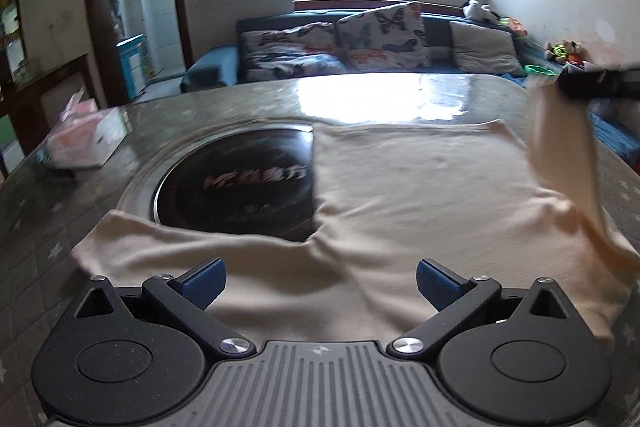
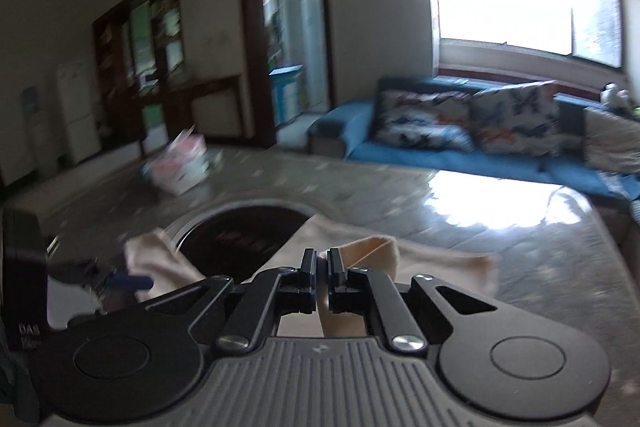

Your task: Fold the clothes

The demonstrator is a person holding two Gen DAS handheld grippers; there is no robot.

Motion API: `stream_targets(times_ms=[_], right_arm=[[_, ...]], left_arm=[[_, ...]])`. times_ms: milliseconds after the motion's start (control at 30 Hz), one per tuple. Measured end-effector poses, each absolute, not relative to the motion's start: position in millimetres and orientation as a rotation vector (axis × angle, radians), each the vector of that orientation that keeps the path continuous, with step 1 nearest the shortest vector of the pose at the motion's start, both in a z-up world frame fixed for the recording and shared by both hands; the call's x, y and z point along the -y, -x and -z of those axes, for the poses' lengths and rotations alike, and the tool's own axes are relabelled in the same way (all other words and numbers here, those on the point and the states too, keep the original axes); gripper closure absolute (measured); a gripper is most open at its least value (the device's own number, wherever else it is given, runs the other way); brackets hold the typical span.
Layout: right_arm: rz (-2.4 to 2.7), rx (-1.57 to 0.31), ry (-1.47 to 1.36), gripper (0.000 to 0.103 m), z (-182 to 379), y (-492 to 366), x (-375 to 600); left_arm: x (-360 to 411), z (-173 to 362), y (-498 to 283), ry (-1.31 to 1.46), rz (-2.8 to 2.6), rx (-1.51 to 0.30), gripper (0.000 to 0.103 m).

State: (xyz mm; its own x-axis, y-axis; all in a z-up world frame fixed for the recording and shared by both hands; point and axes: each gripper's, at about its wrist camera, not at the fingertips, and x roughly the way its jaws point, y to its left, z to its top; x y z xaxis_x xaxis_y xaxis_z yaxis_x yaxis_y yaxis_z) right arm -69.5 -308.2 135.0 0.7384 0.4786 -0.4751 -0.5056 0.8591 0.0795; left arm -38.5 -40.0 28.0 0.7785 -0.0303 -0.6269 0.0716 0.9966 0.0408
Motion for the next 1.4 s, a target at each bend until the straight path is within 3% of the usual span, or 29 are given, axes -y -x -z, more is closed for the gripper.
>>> stream_targets(times_ms=[267, 300, 400, 467, 567, 633, 733, 833, 1267, 1400], right_arm=[[-0.639, -0.611, 0.045, 0.093, -102.1, 69.0, 283.5], [-0.636, -0.61, 0.049, 0.087, -102.8, 69.4, 285.8], [-0.604, -0.6, 0.061, 0.055, -106.0, 70.9, 299.1], [-0.57, -0.596, 0.073, 0.051, -107.5, 73.2, 312.3], [-0.489, -0.614, 0.104, 0.037, -102.7, 74.7, 337.5], [-0.429, -0.631, 0.132, 0.026, -96.7, 76.1, 355.8], [-0.359, -0.666, 0.136, 0.025, -85.3, 79.0, 382.0], [-0.321, -0.69, 0.127, 0.025, -76.5, 78.6, 398.1], [-0.221, -0.678, 0.114, 0.014, -54.1, 60.4, 416.9], [-0.219, -0.676, 0.112, 0.013, -51.5, 63.7, 416.4]], left_arm=[[33.6, -27.8, 41.9, -0.048, 0.049, -0.672, 0.0], [33.8, -28.9, 41.9, -0.047, 0.05, -0.669, 0.0], [39.4, -33.7, 43.0, -0.048, 0.078, -0.65, 0.001], [46.7, -35.3, 42.3, -0.057, 0.108, -0.641, 0.004], [60.3, -32.7, 38.0, -0.079, 0.146, -0.636, 0.016], [69.3, -30.7, 34.9, -0.094, 0.17, -0.633, 0.028], [80.1, -29.9, 31.1, -0.099, 0.221, -0.62, 0.042], [90.9, -27.0, 25.6, -0.123, 0.246, -0.609, 0.045], [100.0, -5.5, 10.5, -0.153, 0.2, -0.708, 0.042], [101.9, -5.6, 9.9, -0.15, 0.217, -0.714, 0.047]])
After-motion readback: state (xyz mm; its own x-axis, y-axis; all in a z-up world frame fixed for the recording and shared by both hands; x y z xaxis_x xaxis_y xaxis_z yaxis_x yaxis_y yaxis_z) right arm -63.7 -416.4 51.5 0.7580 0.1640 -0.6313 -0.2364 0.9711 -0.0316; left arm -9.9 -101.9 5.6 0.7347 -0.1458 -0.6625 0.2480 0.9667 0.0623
